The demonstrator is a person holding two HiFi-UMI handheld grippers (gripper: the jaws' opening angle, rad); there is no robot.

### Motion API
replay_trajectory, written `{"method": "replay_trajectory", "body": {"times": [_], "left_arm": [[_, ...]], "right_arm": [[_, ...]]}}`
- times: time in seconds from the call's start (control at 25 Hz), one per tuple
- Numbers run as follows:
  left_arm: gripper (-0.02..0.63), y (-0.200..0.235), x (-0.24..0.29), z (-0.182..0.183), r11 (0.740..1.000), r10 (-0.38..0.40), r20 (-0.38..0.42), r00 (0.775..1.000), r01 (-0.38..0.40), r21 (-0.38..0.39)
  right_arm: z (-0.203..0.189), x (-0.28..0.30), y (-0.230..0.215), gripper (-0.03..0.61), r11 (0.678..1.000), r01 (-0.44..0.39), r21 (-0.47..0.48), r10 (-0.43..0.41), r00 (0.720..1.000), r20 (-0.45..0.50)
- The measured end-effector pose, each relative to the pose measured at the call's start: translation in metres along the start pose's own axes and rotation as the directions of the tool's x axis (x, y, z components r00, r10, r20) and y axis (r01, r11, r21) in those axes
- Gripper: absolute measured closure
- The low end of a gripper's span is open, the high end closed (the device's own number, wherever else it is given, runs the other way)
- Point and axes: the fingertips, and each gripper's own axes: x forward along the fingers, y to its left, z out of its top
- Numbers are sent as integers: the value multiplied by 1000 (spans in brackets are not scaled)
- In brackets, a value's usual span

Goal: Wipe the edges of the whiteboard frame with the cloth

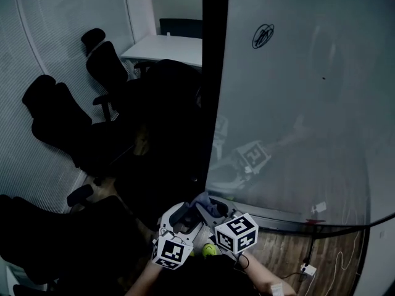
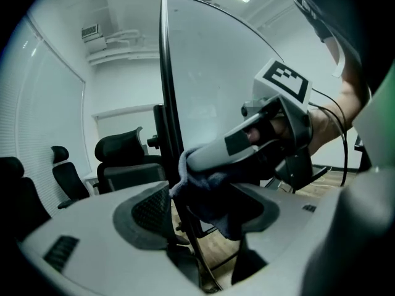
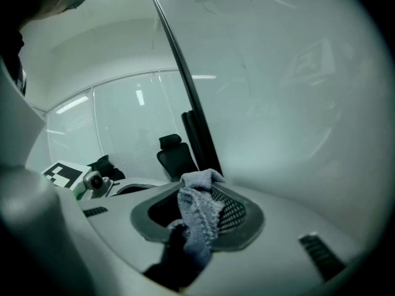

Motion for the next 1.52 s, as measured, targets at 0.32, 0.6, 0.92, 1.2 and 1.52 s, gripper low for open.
{"method": "replay_trajectory", "body": {"times": [0.32,0.6,0.92,1.2,1.52], "left_arm": [[304,3,16,-19,999,-52,2,999,52,4],[304,7,25,-24,997,-79,21,997,79,-7],[388,-3,39,-8,995,-73,19,997,71,72],[439,-2,39,1,995,-50,18,999,48,93],[459,1,35,17,994,-54,34,998,50,100]], "right_arm": [[-8,14,-14,462,986,156,56,-156,988,0],[-10,18,-17,462,974,223,41,-223,975,-2],[-8,-1,-24,463,964,268,8,-267,963,-26],[-2,-2,-23,468,968,250,2,-249,968,-39],[13,-6,-18,468,973,231,-6,-231,973,-29]]}}
